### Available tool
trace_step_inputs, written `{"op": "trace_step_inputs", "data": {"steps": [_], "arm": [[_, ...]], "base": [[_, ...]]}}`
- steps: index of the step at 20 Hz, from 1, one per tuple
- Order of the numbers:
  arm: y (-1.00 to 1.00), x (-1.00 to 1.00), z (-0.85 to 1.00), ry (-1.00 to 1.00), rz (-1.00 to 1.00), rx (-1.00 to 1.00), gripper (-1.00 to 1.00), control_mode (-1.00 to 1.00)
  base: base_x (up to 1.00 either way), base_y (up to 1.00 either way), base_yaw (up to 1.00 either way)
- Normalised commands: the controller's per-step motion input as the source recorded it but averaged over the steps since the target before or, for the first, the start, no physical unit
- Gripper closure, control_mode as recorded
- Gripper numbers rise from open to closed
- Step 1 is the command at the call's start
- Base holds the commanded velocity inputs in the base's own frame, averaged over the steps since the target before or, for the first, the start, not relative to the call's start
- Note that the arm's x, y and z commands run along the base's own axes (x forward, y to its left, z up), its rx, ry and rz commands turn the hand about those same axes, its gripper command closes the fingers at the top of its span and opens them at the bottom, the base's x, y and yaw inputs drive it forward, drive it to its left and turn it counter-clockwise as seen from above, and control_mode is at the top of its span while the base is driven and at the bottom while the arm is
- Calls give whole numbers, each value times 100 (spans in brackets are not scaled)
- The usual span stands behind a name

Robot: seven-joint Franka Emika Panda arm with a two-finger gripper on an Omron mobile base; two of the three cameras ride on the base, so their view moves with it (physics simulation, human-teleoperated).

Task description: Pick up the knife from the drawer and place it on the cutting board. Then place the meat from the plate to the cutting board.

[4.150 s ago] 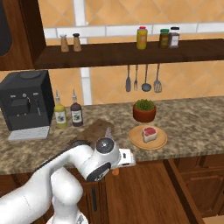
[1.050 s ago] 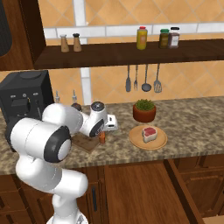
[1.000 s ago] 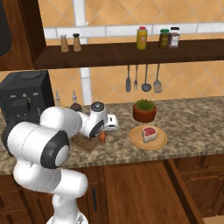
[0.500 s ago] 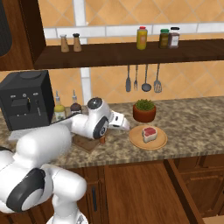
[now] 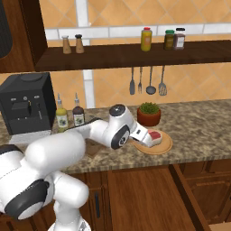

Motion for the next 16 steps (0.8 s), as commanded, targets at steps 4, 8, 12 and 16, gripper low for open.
{"op": "trace_step_inputs", "data": {"steps": [4,8,12,16], "arm": [[-22,23,-9,0,-2,7,-100,-100],[0,40,-35,0,0,1,-100,-100],[0,38,-51,0,0,0,-100,-100],[-8,44,-43,0,0,0,-100,-100]], "base": [[0,0,0],[0,0,0],[0,0,0],[0,0,0]]}}
